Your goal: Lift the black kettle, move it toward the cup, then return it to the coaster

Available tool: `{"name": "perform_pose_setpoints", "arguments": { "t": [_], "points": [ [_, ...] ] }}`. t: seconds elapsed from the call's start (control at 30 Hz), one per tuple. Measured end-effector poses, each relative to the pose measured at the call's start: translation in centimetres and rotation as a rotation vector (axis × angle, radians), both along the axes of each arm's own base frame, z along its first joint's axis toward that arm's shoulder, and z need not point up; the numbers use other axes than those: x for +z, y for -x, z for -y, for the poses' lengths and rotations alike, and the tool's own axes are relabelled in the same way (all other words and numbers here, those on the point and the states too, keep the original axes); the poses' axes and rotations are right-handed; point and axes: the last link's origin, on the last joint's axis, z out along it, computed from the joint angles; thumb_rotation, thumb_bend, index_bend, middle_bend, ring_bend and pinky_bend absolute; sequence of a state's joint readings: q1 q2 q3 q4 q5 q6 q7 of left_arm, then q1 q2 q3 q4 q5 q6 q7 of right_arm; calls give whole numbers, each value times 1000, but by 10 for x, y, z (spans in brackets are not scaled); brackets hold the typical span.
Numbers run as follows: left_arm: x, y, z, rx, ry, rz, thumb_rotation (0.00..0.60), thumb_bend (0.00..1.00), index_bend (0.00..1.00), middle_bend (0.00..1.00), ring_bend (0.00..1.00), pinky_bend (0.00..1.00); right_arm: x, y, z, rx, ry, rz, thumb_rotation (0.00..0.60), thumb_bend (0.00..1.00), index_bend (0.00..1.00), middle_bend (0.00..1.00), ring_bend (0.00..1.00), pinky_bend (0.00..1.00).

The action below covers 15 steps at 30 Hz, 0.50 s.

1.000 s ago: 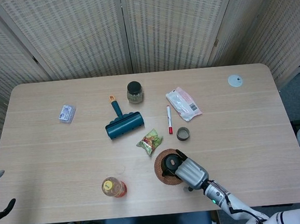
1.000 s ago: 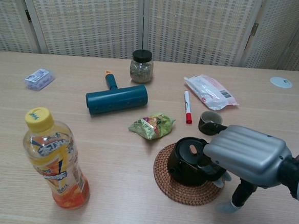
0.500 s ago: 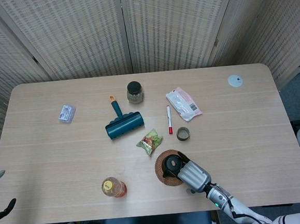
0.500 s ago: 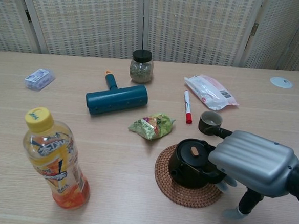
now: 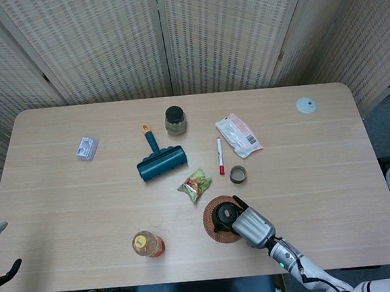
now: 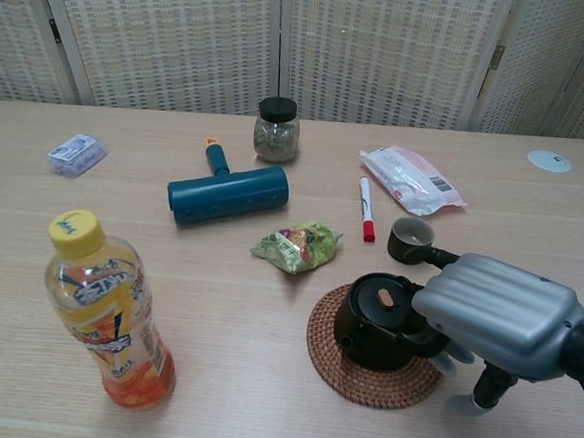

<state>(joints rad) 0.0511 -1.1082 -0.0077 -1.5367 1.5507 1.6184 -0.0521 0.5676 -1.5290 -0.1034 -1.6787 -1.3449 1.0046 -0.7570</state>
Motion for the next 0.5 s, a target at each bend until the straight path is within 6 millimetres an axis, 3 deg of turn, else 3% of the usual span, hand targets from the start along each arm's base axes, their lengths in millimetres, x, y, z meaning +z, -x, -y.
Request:
{"name": "perform_pose_setpoints", "arguments": {
  "t": [0.13, 0.37, 0.4, 0.5],
  "points": [
    [1, 1, 1, 3, -3, -1, 600, 245, 148, 16, 74, 6, -1, -9, 4, -8, -15, 26, 598, 0, 825, 841, 741, 0],
    [3, 1, 2, 7, -7, -3, 600, 245, 148, 16, 74, 3, -5, -18, 11, -27, -59, 45, 598, 0, 839, 857, 751, 0],
    [3, 1, 2, 8, -8, -3, 600, 245, 148, 16, 74, 2, -5, -19, 12, -28, -63, 46, 583, 0, 839, 858, 751, 0],
    [3, 2, 2, 10, -9, -3, 600, 245, 148, 16, 74, 0, -4, -22, 16, -24, -67, 48, 455, 0, 846, 860, 751, 0]
  ]
}}
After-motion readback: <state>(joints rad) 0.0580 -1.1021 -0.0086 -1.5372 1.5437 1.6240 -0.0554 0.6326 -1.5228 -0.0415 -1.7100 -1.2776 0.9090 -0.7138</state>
